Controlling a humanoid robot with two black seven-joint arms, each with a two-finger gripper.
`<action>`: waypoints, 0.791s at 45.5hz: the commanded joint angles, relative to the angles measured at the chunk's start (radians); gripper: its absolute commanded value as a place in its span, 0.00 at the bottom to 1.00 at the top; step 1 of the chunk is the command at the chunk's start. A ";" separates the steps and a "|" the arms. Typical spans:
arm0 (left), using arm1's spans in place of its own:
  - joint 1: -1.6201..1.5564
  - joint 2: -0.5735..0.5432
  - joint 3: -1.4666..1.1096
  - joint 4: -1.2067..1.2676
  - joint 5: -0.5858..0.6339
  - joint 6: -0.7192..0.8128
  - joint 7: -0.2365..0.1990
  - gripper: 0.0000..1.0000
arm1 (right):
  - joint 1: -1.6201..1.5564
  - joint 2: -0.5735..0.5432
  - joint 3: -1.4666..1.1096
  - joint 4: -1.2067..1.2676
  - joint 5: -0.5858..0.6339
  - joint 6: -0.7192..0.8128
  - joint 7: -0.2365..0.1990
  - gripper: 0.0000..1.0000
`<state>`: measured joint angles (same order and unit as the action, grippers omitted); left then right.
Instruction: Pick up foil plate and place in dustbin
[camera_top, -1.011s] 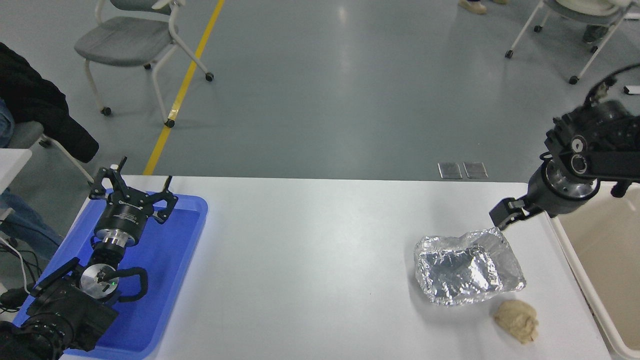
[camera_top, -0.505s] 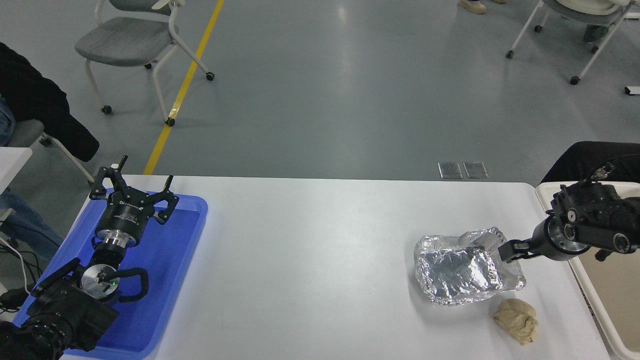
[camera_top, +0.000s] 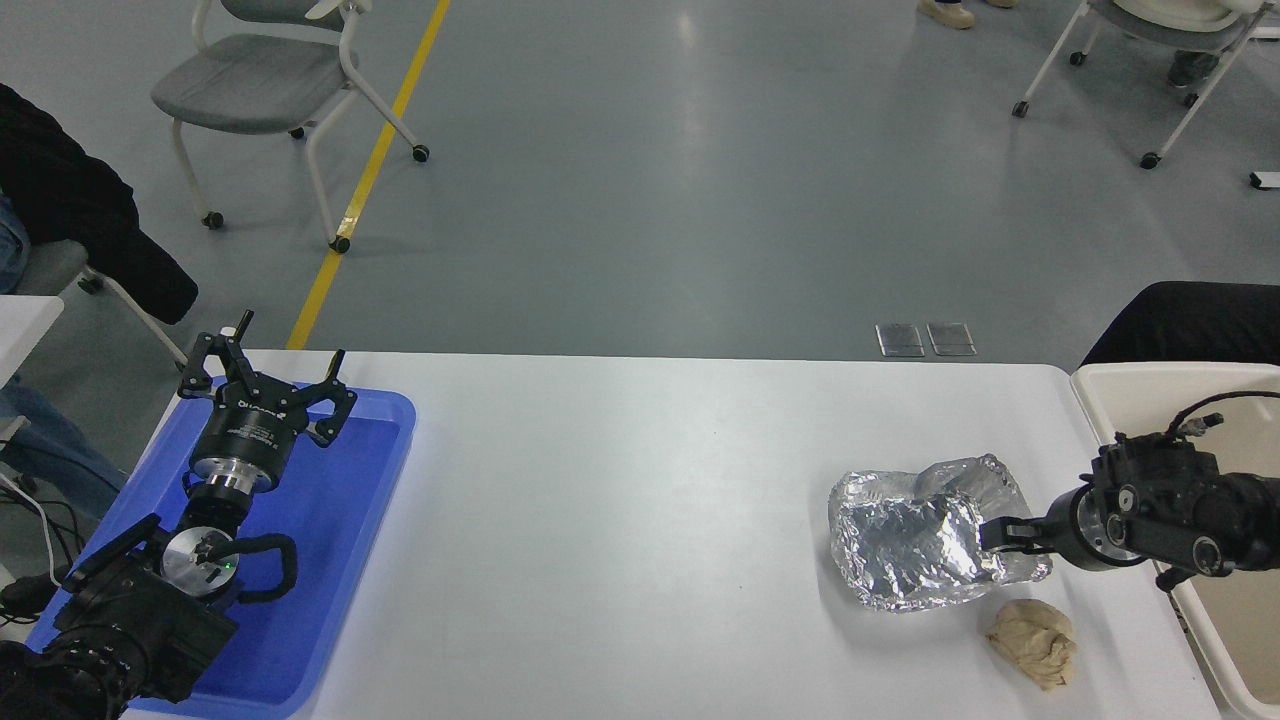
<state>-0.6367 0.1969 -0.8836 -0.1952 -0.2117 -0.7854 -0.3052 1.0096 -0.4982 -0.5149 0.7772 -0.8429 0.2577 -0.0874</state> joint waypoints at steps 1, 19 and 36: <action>0.000 -0.001 0.000 0.000 0.000 0.000 0.000 1.00 | -0.019 0.012 0.022 -0.009 0.005 -0.023 0.005 0.00; 0.000 -0.001 0.000 0.000 0.000 0.000 0.000 1.00 | 0.006 0.007 0.024 -0.001 0.007 -0.018 0.006 0.00; 0.000 -0.001 0.000 0.000 0.000 0.000 0.000 1.00 | 0.125 -0.083 0.001 0.122 0.012 0.000 0.005 0.00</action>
<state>-0.6366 0.1963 -0.8836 -0.1956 -0.2117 -0.7854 -0.3053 1.0405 -0.5095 -0.4927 0.7974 -0.8344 0.2456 -0.0811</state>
